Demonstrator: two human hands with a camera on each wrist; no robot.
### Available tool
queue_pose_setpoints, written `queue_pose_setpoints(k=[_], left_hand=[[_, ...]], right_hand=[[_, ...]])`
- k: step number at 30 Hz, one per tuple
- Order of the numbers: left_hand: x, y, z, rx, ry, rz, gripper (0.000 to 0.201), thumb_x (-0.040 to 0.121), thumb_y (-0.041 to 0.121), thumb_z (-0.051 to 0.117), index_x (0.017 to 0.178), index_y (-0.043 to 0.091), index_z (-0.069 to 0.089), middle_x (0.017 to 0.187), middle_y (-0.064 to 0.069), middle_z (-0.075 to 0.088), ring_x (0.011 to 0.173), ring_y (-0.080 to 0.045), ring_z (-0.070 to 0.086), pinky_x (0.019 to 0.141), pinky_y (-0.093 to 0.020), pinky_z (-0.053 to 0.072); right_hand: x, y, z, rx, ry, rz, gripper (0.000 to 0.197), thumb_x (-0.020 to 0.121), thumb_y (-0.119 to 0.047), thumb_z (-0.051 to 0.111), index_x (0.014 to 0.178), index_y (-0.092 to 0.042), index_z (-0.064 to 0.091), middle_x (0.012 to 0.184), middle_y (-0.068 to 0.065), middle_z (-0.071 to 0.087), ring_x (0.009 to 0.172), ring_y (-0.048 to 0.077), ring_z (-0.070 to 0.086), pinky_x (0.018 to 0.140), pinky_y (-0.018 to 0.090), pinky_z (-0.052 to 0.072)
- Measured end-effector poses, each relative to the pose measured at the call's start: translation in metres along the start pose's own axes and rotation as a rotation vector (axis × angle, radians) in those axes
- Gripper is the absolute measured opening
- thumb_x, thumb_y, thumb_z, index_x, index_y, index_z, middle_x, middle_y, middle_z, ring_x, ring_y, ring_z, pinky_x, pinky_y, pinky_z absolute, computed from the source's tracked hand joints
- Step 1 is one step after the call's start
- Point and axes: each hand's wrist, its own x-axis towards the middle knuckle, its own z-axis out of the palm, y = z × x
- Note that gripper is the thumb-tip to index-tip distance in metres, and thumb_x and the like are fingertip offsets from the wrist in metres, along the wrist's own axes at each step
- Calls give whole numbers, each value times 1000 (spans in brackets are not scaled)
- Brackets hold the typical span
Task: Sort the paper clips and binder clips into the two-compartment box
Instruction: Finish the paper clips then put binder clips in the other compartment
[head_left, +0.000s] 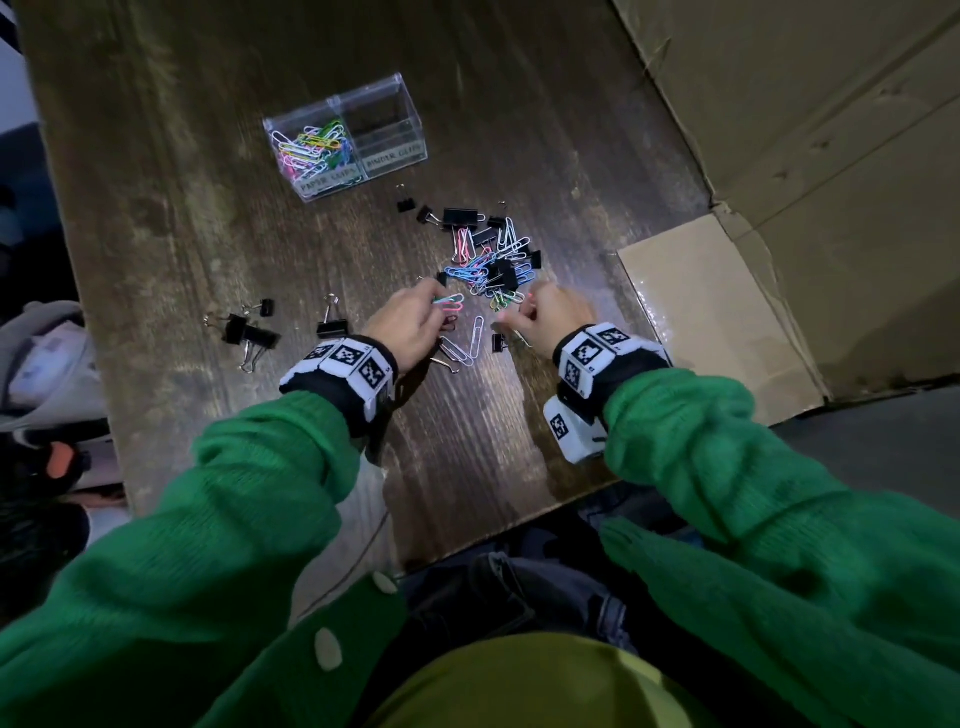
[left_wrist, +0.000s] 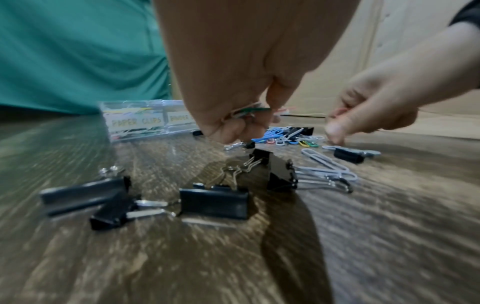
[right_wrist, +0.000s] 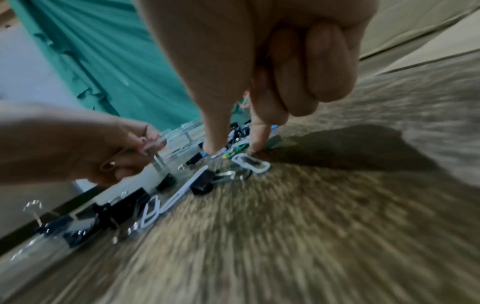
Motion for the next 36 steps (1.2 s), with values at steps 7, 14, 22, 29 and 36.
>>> queue_pose_setpoints(k=[7, 14, 22, 29, 36], left_hand=[[0, 4, 3, 194, -89, 24, 38, 82, 40, 62, 110, 16, 55, 109, -10, 65, 104, -29, 60, 85, -39, 49], [-2, 3, -1, 339, -242, 52, 30, 85, 32, 62, 113, 21, 58, 111, -5, 66, 106, -27, 61, 86, -37, 47], [-11, 6, -1, 510, -326, 90, 32, 90, 30, 55, 119, 18, 51, 119, -7, 62, 108, -25, 60, 85, -36, 48], [-12, 0, 4, 507, -369, 125, 30, 92, 31, 47, 116, 13, 51, 123, -8, 59, 110, -27, 58, 84, -38, 49], [-4, -13, -18, -387, -193, -160, 30, 95, 14, 46, 121, 0, 49, 103, -11, 57, 99, -19, 53, 74, -22, 35]], right_hand=[[5, -7, -2, -48, -43, -47, 16, 94, -20, 51, 83, -11, 46, 82, 8, 52, 78, 23, 51, 66, 28, 36], [7, -10, -9, 39, -136, -291, 7, 95, -9, 39, 101, -12, 35, 60, -6, 35, 49, 11, 33, 45, 22, 25], [18, -31, -4, -350, -229, -502, 14, 83, -21, 66, 96, -17, 61, 78, -6, 54, 76, 15, 47, 70, 28, 38], [36, -41, -8, -424, -321, -441, 14, 89, -17, 52, 75, -16, 53, 71, -1, 53, 71, 21, 52, 64, 29, 40], [99, -124, -64, -196, -131, -446, 19, 87, -19, 54, 95, -5, 63, 102, 17, 68, 96, 33, 63, 79, 35, 47]])
